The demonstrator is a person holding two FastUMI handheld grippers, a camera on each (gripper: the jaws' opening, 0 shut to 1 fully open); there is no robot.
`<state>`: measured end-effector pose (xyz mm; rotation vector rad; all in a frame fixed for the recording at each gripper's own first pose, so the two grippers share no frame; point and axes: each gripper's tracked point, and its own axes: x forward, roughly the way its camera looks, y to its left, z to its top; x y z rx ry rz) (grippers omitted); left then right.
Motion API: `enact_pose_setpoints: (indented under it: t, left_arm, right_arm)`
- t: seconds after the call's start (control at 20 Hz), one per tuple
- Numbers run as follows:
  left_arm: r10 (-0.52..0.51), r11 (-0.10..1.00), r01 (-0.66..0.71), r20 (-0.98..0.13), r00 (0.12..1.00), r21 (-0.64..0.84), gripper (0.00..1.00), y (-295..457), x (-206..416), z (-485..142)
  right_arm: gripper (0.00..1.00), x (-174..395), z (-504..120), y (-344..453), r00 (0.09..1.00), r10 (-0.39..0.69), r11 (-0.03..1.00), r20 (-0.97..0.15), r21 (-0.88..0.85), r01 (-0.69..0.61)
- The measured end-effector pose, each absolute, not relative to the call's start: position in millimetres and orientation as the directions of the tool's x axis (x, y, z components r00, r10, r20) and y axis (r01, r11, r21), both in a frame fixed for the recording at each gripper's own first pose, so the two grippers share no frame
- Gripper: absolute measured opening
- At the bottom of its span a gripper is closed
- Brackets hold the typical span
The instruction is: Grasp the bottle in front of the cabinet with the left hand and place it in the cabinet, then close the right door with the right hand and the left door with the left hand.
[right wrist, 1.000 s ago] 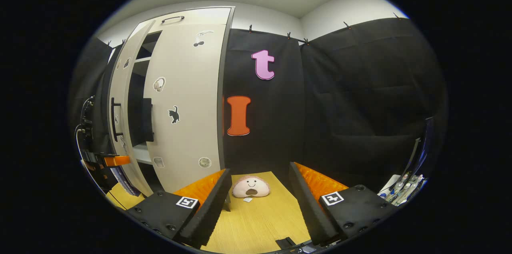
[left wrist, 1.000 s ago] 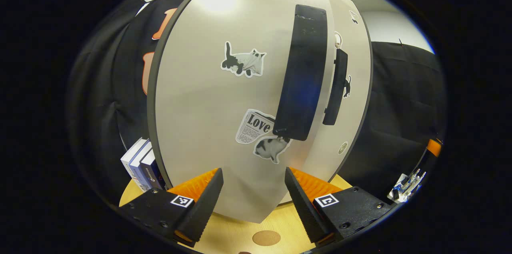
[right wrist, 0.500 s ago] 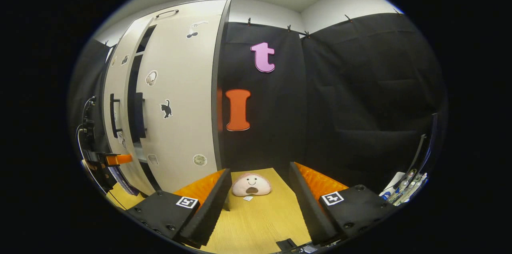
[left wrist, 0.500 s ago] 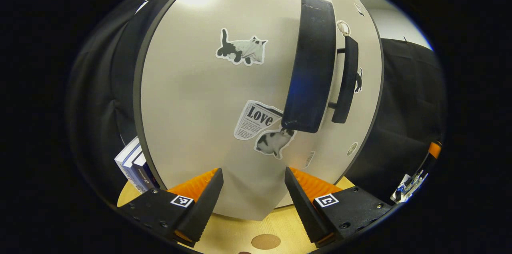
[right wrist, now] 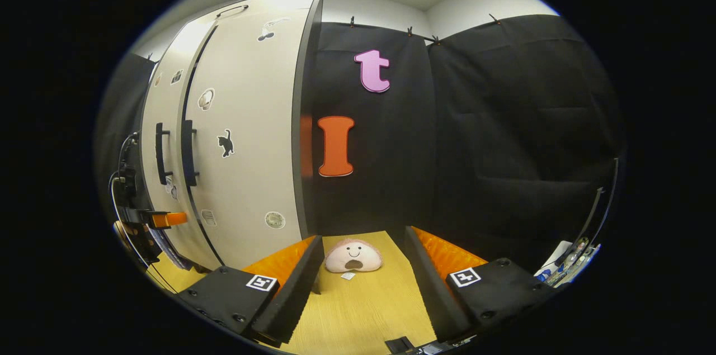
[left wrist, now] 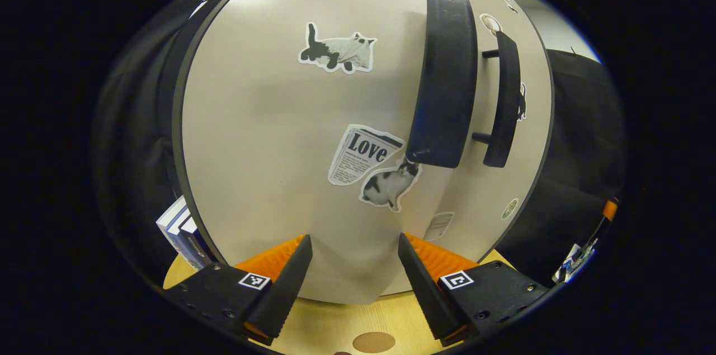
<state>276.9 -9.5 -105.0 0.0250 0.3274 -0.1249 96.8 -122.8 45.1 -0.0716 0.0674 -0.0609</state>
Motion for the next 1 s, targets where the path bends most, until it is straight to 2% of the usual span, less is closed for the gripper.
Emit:
enact_pose_setpoints:
  t: [0.35,0.65,1.0]
  left_arm:
    - [-0.092,0.993,0.110,-0.294,0.951,0.045,0.95,-9,244,-85]
    - [-0.068,0.993,0.086,-0.203,0.977,0.078,0.95,-15,203,-29]
    - [-0.091,0.995,0.094,-0.094,0.991,0.028,0.95,-40,170,45]
  right_arm:
    - [0.96,119,40,-123,0.995,-0.013,0.997,-0.102,-0.071,0.005]
    - [0.96,125,47,-122,0.992,0.038,0.998,-0.120,-0.047,-0.044]
    - [0.96,115,79,-129,0.993,0.076,0.996,-0.087,-0.045,-0.080]
